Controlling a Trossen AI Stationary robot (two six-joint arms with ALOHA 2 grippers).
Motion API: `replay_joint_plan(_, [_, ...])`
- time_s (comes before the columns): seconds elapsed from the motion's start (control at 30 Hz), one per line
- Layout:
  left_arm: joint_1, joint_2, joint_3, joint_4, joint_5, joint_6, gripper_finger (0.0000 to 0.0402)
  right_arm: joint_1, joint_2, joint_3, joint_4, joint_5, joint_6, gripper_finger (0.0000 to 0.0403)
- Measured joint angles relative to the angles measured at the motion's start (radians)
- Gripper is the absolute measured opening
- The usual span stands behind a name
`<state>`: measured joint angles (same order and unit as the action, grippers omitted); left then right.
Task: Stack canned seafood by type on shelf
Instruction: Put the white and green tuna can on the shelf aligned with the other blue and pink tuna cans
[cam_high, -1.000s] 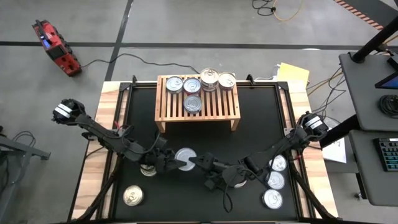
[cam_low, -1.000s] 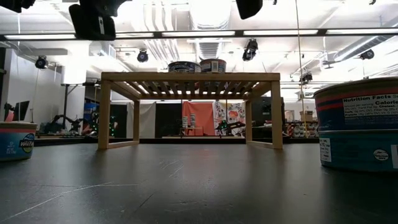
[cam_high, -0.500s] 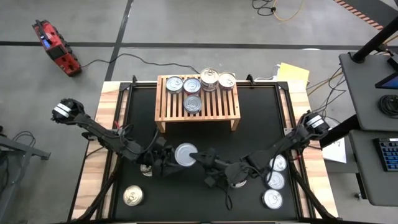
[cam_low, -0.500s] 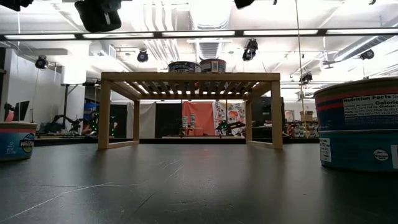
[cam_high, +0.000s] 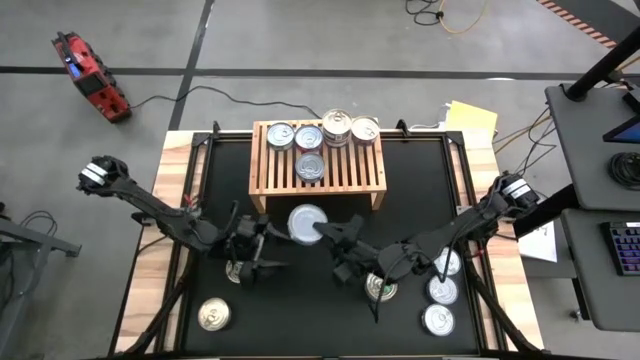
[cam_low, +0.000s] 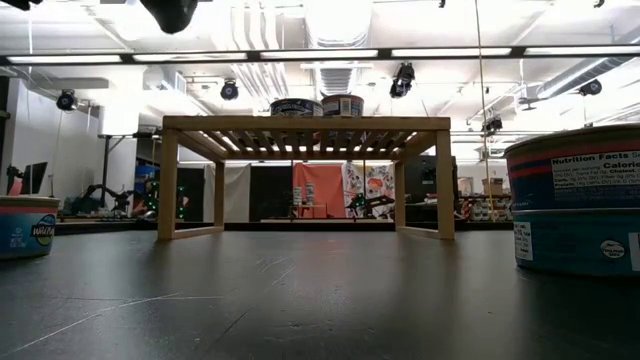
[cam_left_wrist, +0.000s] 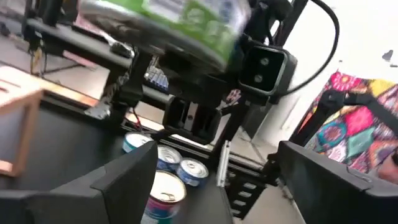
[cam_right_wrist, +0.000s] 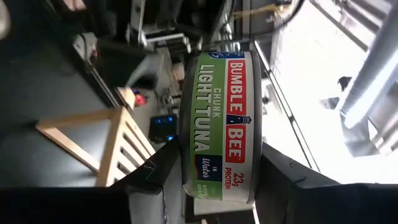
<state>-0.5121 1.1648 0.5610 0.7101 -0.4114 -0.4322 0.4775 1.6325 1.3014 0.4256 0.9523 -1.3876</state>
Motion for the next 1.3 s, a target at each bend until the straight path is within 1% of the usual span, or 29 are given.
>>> replay_joint_plan(0.1, [0.0,-0.084,0.0,-0.086,-0.008,0.052,0.0316,-0.003,-0.014,0.0,-0.002,0.002,0.0,0.0136])
replay_joint_plan(0.2, [0.0,-0.172,0.0,-0.186,-0.047,0.083,0.0316,-0.016,-0.025,0.0,-0.018,0.007,0.006,0.0136])
replay_joint_plan(0.3, [0.0,-0.247,0.0,-0.266,-0.053,0.086,0.0316,-0.05,-0.032,-0.001,-0.053,0.07,0.009,0.0137])
replay_joint_plan(0.37, [-0.001,-0.277,0.0,-0.293,-0.053,0.086,0.0316,-0.08,-0.039,-0.002,-0.13,0.101,0.052,0.0137])
replay_joint_plan(0.47, [-0.002,-0.294,0.0,-0.31,-0.052,0.085,0.0316,-0.139,-0.055,-0.002,-0.324,0.099,0.202,0.0137])
replay_joint_plan(0.6, [-0.002,-0.29,0.0,-0.31,-0.051,0.092,0.0316,-0.234,-0.075,-0.002,-0.652,0.08,0.493,0.0137])
replay_joint_plan(0.67, [-0.002,-0.286,0.0,-0.311,-0.051,0.1,0.0316,-0.277,-0.092,-0.003,-0.804,0.041,0.639,0.0137])
replay_joint_plan(0.77, [-0.002,-0.281,0.0,-0.312,-0.051,0.102,0.0316,-0.328,-0.112,-0.003,-0.946,-0.026,0.797,0.0137])
replay_joint_plan(0.83, [-0.002,-0.281,0.0,-0.311,-0.051,0.102,0.0316,-0.354,-0.122,-0.003,-1.002,-0.052,0.851,0.0137])
replay_joint_plan(0.9, [-0.002,-0.281,0.0,-0.312,-0.051,0.112,0.0316,-0.375,-0.126,-0.003,-1.016,-0.094,0.857,0.0137])
replay_joint_plan(0.97, [-0.002,-0.281,0.0,-0.313,-0.051,0.114,0.0316,-0.39,-0.127,-0.003,-1.0,-0.142,0.84,0.0137])
replay_joint_plan(1.03, [-0.001,-0.28,0.0,-0.313,-0.051,0.114,0.0316,-0.4,-0.127,-0.003,-0.974,-0.167,0.816,0.0137])
replay_joint_plan(1.3, [-0.001,-0.27,0.0,-0.316,-0.051,0.114,0.0316,-0.428,-0.125,-0.003,-0.959,-0.175,0.811,0.0137])
